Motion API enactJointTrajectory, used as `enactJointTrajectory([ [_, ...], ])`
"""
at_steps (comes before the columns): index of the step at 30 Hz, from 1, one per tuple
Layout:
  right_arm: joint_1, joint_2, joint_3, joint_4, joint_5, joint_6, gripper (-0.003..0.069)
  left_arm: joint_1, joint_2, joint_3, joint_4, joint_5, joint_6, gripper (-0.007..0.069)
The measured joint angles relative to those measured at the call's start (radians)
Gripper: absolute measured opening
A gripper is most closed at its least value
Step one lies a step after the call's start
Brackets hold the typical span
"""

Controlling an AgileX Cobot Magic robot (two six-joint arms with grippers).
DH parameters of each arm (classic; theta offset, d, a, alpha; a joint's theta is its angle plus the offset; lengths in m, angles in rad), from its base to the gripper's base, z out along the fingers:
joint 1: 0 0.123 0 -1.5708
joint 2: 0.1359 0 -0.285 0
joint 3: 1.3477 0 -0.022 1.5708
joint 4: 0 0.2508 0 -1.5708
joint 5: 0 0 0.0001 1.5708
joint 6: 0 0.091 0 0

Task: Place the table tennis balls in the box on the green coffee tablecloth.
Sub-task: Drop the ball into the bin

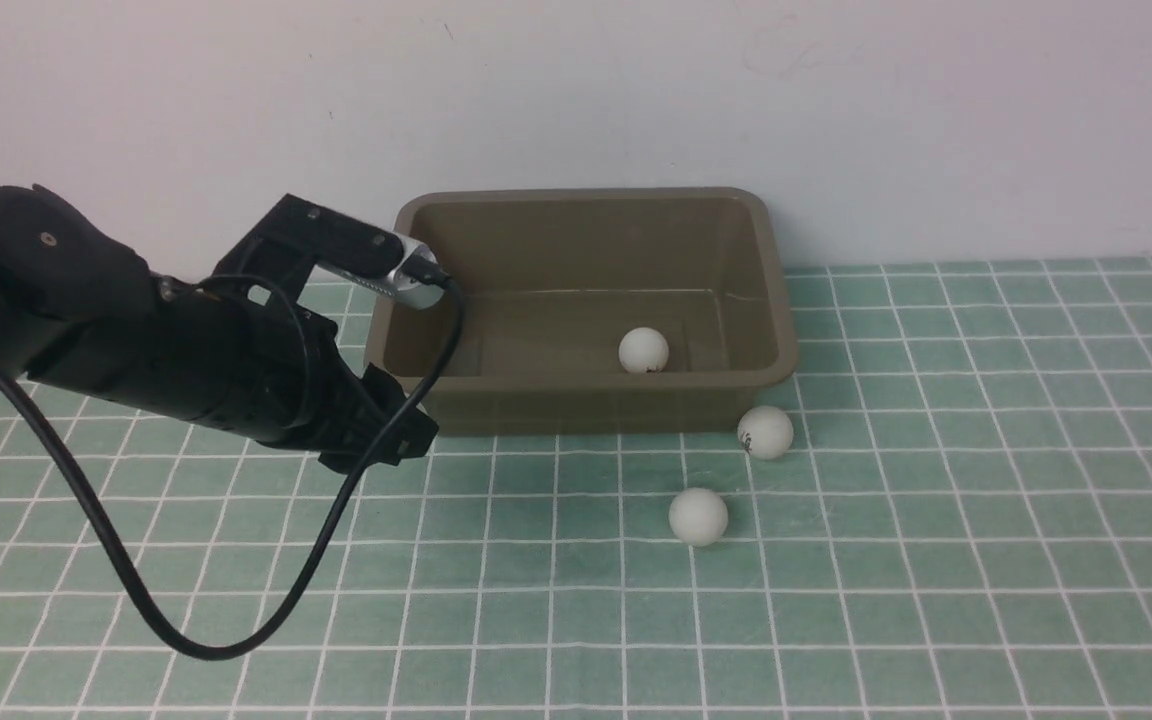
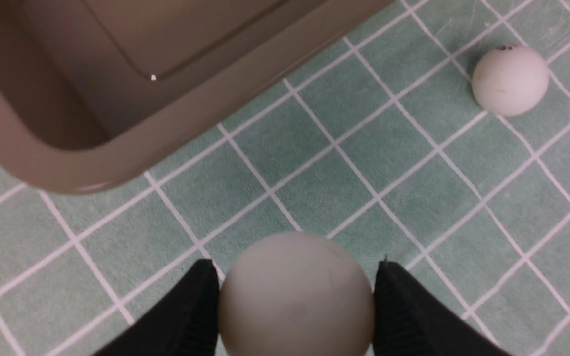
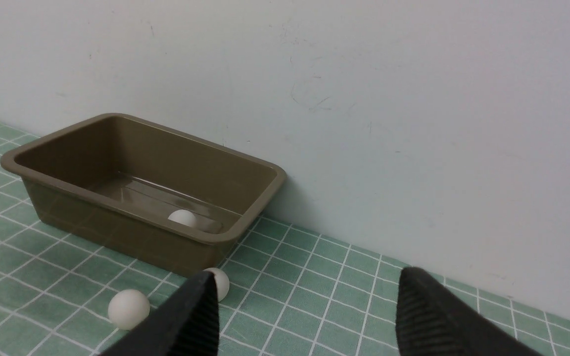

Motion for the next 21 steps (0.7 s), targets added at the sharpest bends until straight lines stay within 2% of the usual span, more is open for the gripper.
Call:
enactJointTrajectory([
  [7, 0.000, 0.000, 0.000, 0.000, 0.000, 0.000, 0.0442, 0.000, 0.094, -0.094, -0.058, -0.004, 0.078, 0.0352],
  [21, 0.000, 0.000, 0.000, 0.000, 0.000, 0.000, 0.0442, 0.000, 0.445, -0.506, -0.107, 0.135, 0.058, 0.0352],
])
